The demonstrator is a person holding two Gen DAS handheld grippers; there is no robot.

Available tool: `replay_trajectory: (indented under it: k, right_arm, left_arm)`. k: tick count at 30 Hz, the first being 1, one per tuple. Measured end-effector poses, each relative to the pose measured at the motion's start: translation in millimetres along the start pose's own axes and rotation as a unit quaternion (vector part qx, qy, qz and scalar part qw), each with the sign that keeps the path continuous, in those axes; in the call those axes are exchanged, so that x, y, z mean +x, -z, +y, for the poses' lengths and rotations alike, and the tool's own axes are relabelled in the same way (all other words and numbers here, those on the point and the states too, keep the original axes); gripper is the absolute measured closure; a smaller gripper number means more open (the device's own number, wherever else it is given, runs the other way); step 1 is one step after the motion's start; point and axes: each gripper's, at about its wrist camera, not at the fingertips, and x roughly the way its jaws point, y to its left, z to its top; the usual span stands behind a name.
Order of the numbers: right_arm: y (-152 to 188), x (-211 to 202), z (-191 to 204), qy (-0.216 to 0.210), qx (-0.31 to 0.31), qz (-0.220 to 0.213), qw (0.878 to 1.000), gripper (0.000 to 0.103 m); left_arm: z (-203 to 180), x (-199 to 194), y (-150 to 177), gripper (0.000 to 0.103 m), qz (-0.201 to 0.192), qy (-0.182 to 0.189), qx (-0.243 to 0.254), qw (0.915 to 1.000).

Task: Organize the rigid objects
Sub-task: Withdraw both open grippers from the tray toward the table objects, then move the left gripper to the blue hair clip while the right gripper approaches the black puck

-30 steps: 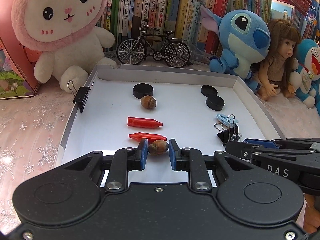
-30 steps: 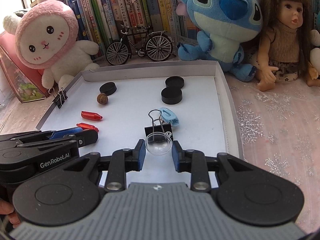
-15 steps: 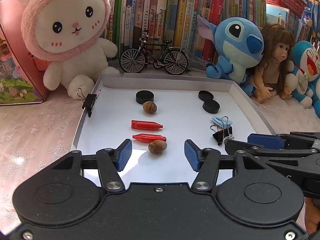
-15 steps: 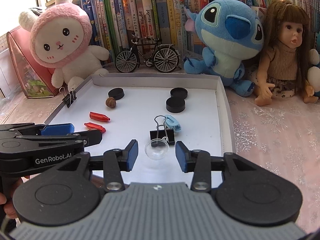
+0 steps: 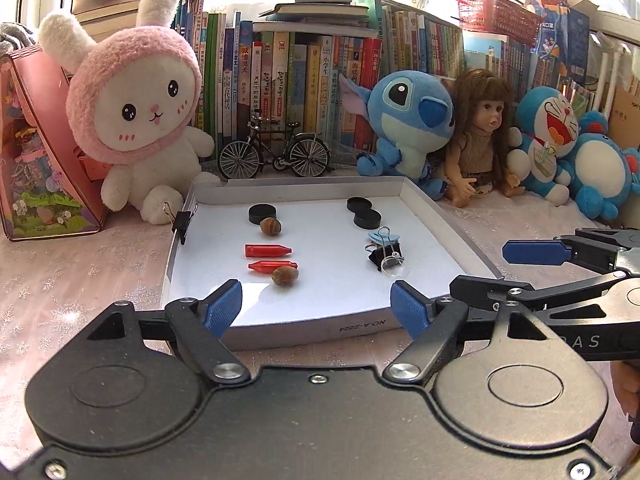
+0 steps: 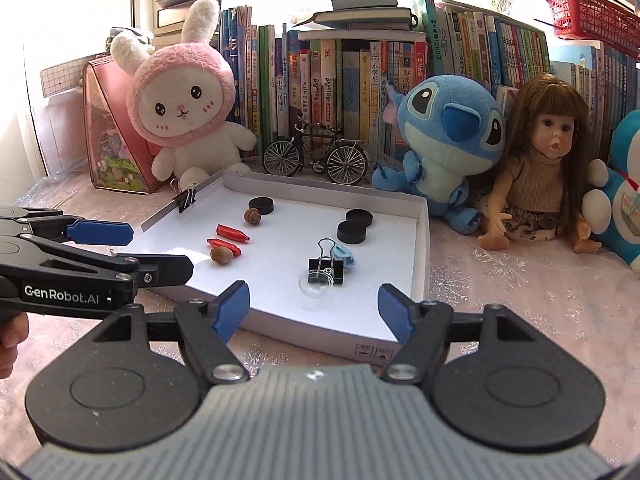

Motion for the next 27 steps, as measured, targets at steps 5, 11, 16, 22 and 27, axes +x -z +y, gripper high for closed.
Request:
replay_trajectory:
  k: [5,11,16,22,27]
  right_arm:
    - [23,-27,-2,-0.009,-0.008,-0.007,1.0,0.019]
    - [53,-48,0,-0.021,-0.034,0.005,0.999,0.018]
    - [75,-59,3,-0.044,-0.063,0.026,0.997,0.018]
    - [91,-70,8,-0.084,-0.078,0.03,0.993,0.018]
    - [96,-67,18,-0.087,-0.094,0.038,0.991,0.021]
  left_arm:
    - [-7,-27,26,0.02,0.012,0.039,0.008,0.9991]
    - [-13,-49,60,0.02,0.039,0.068,0.02,0.9967]
    - [-21,-61,83,0.022,0.068,0.098,0.046,0.9917]
    - [-32,-62,97,0.037,0.08,0.107,0.085,0.9874]
    - [-37,-50,98,0.056,0.087,0.081,0.098,0.9881]
